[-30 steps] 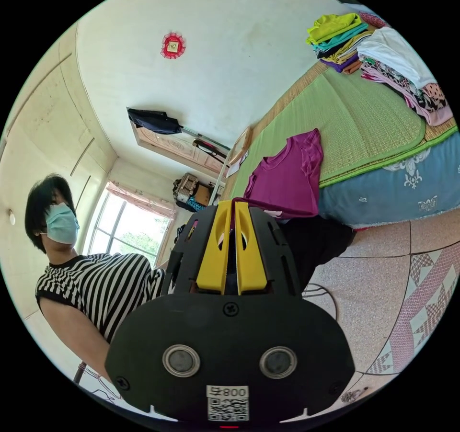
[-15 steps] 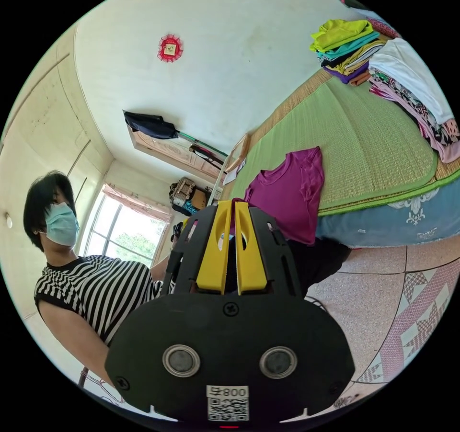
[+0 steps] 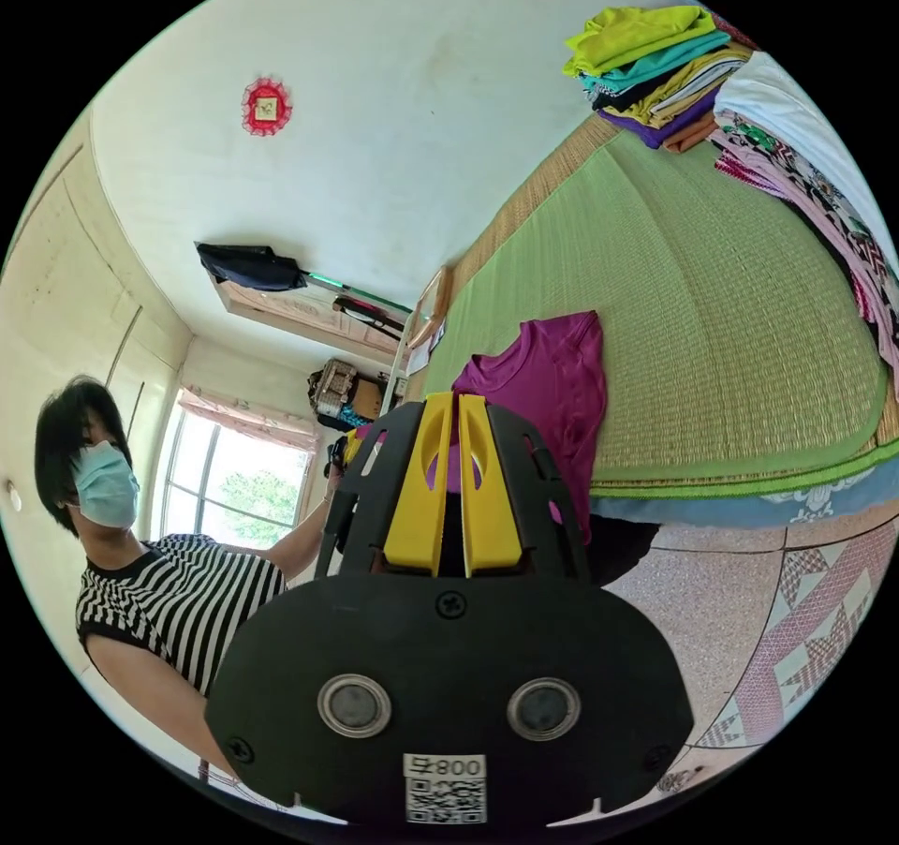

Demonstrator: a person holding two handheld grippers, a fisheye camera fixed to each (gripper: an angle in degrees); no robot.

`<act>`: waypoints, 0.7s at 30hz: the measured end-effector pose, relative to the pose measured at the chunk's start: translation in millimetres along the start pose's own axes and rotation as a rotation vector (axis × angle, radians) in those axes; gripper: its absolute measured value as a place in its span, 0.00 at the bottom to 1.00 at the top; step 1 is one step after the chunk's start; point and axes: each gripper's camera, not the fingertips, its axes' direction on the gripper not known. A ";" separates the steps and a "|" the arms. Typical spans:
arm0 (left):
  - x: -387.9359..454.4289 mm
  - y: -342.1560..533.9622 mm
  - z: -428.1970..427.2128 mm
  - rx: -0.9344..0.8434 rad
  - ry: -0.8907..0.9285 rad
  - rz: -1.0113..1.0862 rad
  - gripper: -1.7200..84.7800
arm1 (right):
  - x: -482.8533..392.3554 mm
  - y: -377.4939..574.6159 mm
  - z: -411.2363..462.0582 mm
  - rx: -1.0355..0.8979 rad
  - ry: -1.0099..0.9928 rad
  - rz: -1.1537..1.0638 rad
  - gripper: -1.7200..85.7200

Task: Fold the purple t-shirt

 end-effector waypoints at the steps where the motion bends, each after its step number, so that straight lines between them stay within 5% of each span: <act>1: -2.3 -5.8 2.7 0.001 -0.003 -0.007 0.04 | 5.4 -14.1 7.0 -0.007 0.007 0.012 0.03; 21: -77.5 -171.1 82.5 0.018 -0.109 -0.202 0.04 | 82.8 -207.3 115.8 -0.128 0.088 0.164 0.03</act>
